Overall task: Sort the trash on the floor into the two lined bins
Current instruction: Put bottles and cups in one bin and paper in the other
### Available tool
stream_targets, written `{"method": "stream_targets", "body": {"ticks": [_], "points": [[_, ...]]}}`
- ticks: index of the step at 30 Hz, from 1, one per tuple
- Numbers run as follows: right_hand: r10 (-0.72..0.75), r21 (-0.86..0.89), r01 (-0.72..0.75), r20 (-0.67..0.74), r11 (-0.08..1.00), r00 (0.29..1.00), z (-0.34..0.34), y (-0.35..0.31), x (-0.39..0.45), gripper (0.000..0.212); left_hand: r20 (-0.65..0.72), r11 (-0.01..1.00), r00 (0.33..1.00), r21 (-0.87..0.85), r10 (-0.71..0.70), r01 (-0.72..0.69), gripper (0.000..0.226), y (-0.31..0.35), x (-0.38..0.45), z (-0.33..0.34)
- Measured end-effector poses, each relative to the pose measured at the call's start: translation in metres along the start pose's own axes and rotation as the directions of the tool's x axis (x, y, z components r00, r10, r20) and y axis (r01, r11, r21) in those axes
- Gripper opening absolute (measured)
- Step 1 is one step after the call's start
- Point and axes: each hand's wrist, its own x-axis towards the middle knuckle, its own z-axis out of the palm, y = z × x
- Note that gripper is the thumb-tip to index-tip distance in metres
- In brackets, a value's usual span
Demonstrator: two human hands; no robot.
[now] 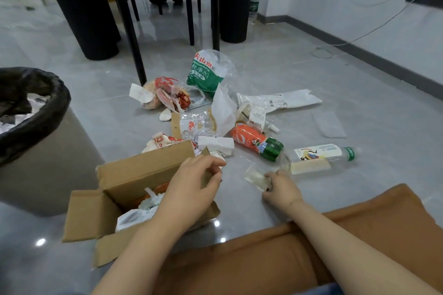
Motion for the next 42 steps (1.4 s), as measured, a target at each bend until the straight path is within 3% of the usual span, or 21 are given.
{"method": "stream_targets", "body": {"ticks": [2, 5, 10, 14, 18, 22, 25, 28, 30, 32, 34, 38, 40, 42], "points": [[-0.043, 0.108, 0.04, 0.021, 0.993, 0.999, 0.005, 0.0, -0.004, 0.028, 0.026, 1.0, 1.0, 0.007, 0.006, -0.006, 0.023, 0.0, -0.001, 0.003], [-0.131, 0.118, 0.129, 0.013, 0.985, 0.991, 0.005, -0.001, -0.014, 0.006, 0.049, 1.0, 0.999, 0.02, 0.018, -0.019, 0.022, -0.001, -0.005, 0.009], [-0.224, 0.28, 0.212, 0.012, 0.936, 0.975, -0.019, -0.013, -0.037, 0.01, 0.01, 0.998, 1.0, -0.055, -0.002, 0.002, 0.026, -0.002, -0.006, 0.016], [-0.346, 0.385, 0.37, -0.132, 0.846, 0.929, -0.069, -0.035, -0.065, 0.014, -0.03, 0.979, 0.996, -0.189, -0.079, 0.071, 0.04, 0.005, -0.005, 0.015], [-0.388, 0.467, 0.43, -0.189, 0.772, 0.902, -0.101, -0.039, -0.097, 0.013, 0.072, 0.876, 0.977, -0.434, -0.2, 0.211, 0.057, 0.012, -0.003, 0.014], [-0.435, 0.525, 0.437, -0.136, 0.73, 0.89, -0.111, -0.043, -0.108, 0.016, 0.111, 0.815, 0.971, -0.529, -0.212, 0.238, 0.027, 0.018, -0.006, 0.014], [-0.44, 0.591, 0.402, -0.088, 0.699, 0.894, -0.115, -0.047, -0.102, 0.015, 0.066, 0.804, 0.966, -0.543, -0.25, 0.245, 0.01, 0.022, -0.008, 0.017], [-0.273, 0.607, 0.251, -0.057, 0.754, 0.96, -0.109, -0.033, -0.075, 0.01, -0.012, 0.767, 0.944, -0.587, -0.329, 0.259, 0.006, 0.019, -0.006, 0.016], [-0.043, 0.555, 0.064, -0.051, 0.829, 0.998, -0.094, -0.011, -0.048, 0.015, -0.03, 0.7, 0.926, -0.664, -0.377, 0.263, 0.007, 0.016, -0.005, 0.015], [0.204, 0.48, -0.168, -0.025, 0.861, 0.979, -0.073, 0.012, -0.03, 0.014, -0.044, 0.643, 0.91, -0.722, -0.411, 0.256, 0.009, 0.011, -0.003, 0.014], [0.353, 0.445, -0.341, 0.059, 0.828, 0.934, -0.05, 0.027, -0.021, 0.021, -0.038, 0.607, 0.903, -0.753, -0.429, 0.256, 0.01, 0.006, -0.001, 0.014], [0.452, 0.453, -0.454, 0.12, 0.768, 0.884, -0.022, 0.04, -0.007, 0.038, -0.007, 0.561, 0.893, -0.78, -0.45, 0.277, 0.013, 0.001, 0.002, 0.015], [0.486, 0.446, -0.488, 0.13, 0.75, 0.864, -0.013, 0.046, 0.004, 0.058, 0.001, 0.553, 0.897, -0.787, -0.442, 0.274, 0.014, 0.001, 0.003, 0.016], [0.504, 0.401, -0.507, 0.122, 0.763, 0.855, -0.01, 0.049, 0.01, 0.061, -0.001, 0.553, 0.899, -0.788, -0.439, 0.269, 0.015, 0.0, 0.004, 0.016]]}}
